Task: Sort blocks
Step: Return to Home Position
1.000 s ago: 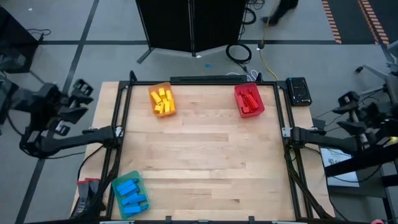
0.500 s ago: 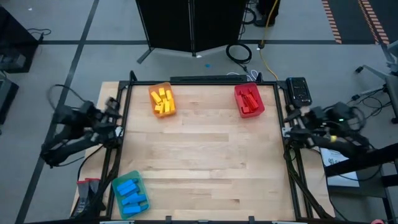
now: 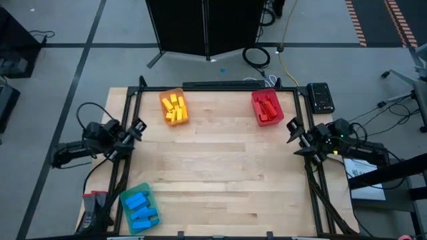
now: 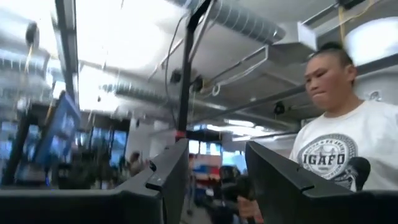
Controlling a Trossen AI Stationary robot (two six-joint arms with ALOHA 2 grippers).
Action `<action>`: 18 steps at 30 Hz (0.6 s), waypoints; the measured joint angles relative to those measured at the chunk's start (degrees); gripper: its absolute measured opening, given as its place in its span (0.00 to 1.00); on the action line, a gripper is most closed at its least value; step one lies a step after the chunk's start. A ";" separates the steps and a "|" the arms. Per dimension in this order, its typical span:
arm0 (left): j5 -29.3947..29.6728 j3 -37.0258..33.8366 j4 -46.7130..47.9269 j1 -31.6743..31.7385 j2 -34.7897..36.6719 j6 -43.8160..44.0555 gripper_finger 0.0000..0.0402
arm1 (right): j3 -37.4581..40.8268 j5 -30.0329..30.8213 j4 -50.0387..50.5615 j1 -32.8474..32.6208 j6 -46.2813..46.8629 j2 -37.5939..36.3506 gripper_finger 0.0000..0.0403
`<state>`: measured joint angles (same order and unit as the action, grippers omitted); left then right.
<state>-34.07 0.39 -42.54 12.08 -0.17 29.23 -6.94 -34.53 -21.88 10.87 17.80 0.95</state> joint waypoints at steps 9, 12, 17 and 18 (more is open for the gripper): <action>13.58 0.01 15.01 -12.11 -0.58 -7.71 0.41 | 4.71 3.98 -0.20 -3.50 1.08 0.02 0.49; 18.49 0.01 19.44 -15.70 -0.68 -7.71 0.41 | 6.29 6.62 2.08 -4.41 1.70 0.00 0.49; 23.44 -0.01 22.20 -20.00 -0.80 -10.70 0.41 | 6.21 9.56 10.70 -5.37 1.12 0.04 0.49; 23.64 -0.01 23.14 -20.63 -0.80 -11.43 0.41 | 6.21 9.54 11.84 -5.38 0.96 0.04 0.49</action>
<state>-10.43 0.38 -19.40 -8.56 -0.97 17.80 -0.73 -24.99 -10.04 5.50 18.76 0.99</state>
